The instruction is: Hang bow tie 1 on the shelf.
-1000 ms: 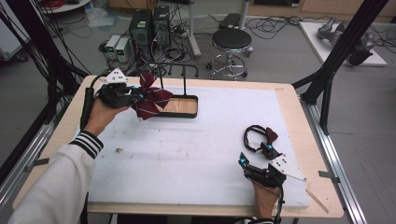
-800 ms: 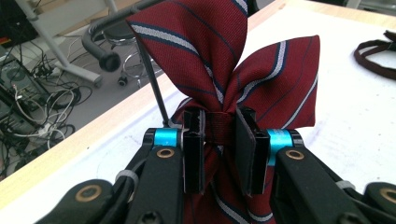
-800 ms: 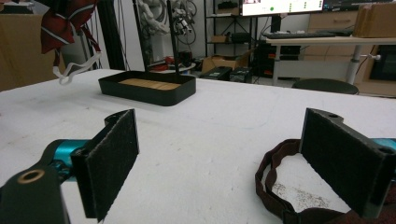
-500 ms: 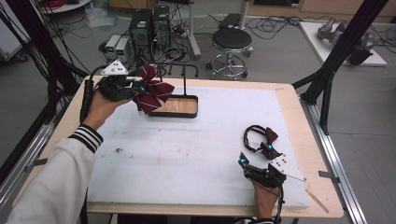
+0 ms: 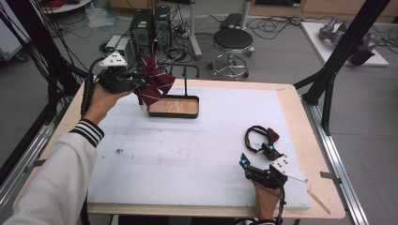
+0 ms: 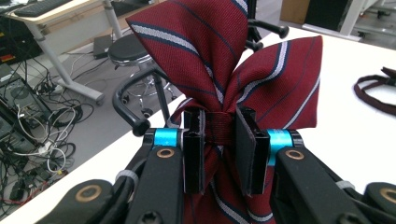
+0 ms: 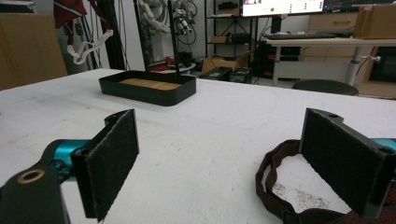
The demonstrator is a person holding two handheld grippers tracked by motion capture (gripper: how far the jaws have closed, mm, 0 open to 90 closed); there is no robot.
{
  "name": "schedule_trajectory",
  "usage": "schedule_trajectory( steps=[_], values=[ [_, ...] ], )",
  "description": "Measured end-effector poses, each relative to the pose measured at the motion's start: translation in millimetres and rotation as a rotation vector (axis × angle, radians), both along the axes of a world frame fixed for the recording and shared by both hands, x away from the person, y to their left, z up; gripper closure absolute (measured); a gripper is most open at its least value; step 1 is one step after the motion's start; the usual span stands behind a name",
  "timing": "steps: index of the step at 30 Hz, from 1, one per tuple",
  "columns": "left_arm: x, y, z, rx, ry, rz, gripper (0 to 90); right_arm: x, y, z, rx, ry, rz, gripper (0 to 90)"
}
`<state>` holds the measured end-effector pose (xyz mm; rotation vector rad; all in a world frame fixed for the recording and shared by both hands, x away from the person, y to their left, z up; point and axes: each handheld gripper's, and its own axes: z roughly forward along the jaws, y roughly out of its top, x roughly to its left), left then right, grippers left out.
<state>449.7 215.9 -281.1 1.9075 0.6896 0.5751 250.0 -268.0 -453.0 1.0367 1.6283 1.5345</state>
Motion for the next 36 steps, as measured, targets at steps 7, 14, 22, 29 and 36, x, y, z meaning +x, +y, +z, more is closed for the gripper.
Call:
schedule_trajectory(
  steps=[7,14,22,29,36],
  values=[
    [11.6,-2.9,4.3,-0.016,-0.004,0.004,74.4,0.2,-0.2,0.1,0.003,0.001,-0.004,11.1],
    [23.3,-5.0,6.9,-0.033,-0.012,0.025,74.4,0.4,-0.2,0.0,0.004,0.001,-0.005,11.1],
    [31.1,-3.3,10.0,-0.051,-0.018,0.067,74.4,0.2,-0.4,0.0,0.006,0.003,-0.006,11.1],
    [35.7,1.7,11.4,-0.074,-0.019,0.102,74.3,0.5,-0.7,0.0,0.005,0.000,-0.006,11.1],
    [38.7,8.3,10.6,-0.099,-0.012,0.143,74.3,0.4,-0.6,0.0,0.007,0.001,-0.007,11.1]
  ],
)
